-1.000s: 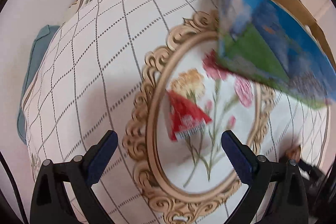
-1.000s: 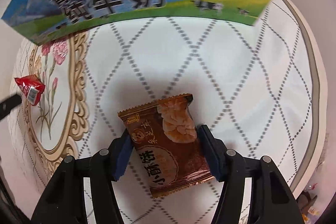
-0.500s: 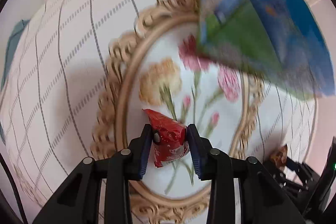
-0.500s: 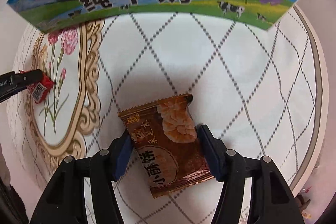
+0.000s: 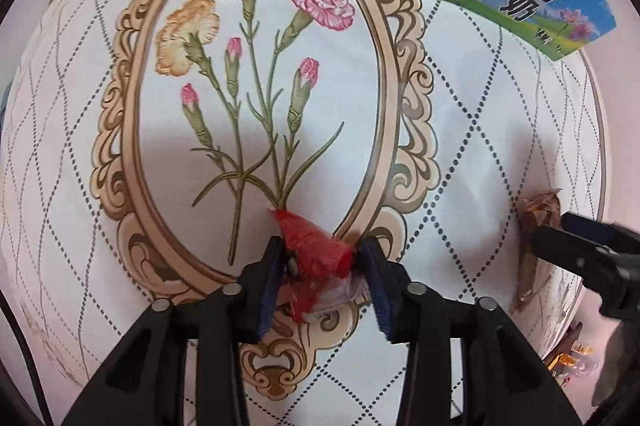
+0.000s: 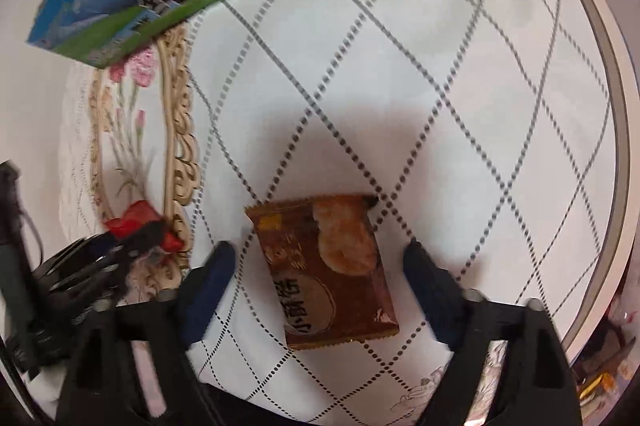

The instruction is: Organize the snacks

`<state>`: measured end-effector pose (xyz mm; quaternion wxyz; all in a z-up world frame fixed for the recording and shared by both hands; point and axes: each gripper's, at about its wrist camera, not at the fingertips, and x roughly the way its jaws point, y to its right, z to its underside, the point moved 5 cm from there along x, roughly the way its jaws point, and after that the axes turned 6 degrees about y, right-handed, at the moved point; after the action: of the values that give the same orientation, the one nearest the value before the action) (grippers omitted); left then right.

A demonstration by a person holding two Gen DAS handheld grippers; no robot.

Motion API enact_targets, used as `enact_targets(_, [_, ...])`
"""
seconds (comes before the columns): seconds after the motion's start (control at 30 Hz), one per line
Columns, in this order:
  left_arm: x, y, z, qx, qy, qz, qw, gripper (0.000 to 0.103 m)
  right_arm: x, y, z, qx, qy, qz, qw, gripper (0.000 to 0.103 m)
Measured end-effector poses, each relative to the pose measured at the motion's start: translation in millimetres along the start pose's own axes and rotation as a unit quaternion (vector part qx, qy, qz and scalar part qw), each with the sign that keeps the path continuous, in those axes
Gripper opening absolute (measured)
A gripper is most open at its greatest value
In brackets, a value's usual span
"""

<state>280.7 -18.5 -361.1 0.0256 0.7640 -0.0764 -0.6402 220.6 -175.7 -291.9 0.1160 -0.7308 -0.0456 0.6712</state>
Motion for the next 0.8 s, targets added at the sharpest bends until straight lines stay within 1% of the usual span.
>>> enact_targets(0.03, [4,0,-1,0.002,-0.003,-0.001,1.0000,0.040,-2,-4,-1,-0.019,0.004,0.013,1.000,0.090])
enact_targets(0.07, [8,1,0,0.005,-0.004,-0.003,1.0000,0.040,3,-1,-9,-0.039,0.006,0.030,0.999,0.090])
enact_targets(0.1, [12,-2,-2,0.011,-0.005,-0.006,0.9999,0.040,5,-2,-7,-0.056,0.004,0.043,0.998,0.090])
enact_targets(0.13, [14,0,-2,0.015,-0.004,-0.011,0.9998,0.040,13,-13,-8,-0.065,0.000,0.048,0.997,0.090])
enact_targets(0.17, [19,-12,-6,0.015,-0.001,-0.014,0.9998,0.040,18,-18,-5,-0.070,-0.006,0.051,0.996,0.090])
enact_targets(0.2, [19,-12,-6,0.011,0.003,-0.016,0.9998,0.040,23,-11,-2,-0.070,-0.013,0.052,0.996,0.089])
enact_targets(0.23, [19,-12,-5,0.005,0.007,-0.019,0.9998,0.040,29,-10,2,-0.073,-0.018,0.057,0.996,0.086])
enact_targets(0.27, [18,-7,-3,-0.002,0.014,-0.021,0.9997,0.038,30,-9,7,-0.077,-0.011,0.068,0.995,0.076])
enact_targets(0.3, [21,10,2,-0.006,0.018,-0.022,0.9996,0.037,32,-10,9,-0.089,-0.001,0.091,0.992,0.069])
enact_targets(0.33, [15,14,5,-0.008,0.022,-0.027,0.9994,0.036,34,-12,10,-0.092,0.006,0.097,0.991,0.067])
enact_targets(0.37, [8,23,10,-0.011,0.027,-0.029,0.9992,0.035,36,-18,11,-0.090,0.011,0.096,0.991,0.060])
enact_targets(0.5, [-15,32,15,-0.011,0.037,-0.015,0.9991,0.034,22,-19,15,-0.086,0.027,0.081,0.993,0.059])
enact_targets(0.57, [-33,42,13,-0.010,0.048,-0.003,0.9988,0.034,6,-18,20,-0.078,0.040,0.063,0.994,0.059])
enact_targets(0.6, [-45,46,14,-0.008,0.053,0.004,0.9986,0.034,-11,-18,15,-0.076,0.043,0.052,0.995,0.059])
enact_targets(0.7, [-90,64,-2,0.003,0.082,0.034,0.9960,0.034,-40,-19,9,-0.062,0.064,0.017,0.996,0.059])
enact_targets(0.8, [-133,78,-25,0.017,0.110,0.062,0.9918,0.034,-82,-23,-7,-0.052,0.099,-0.015,0.994,0.059])
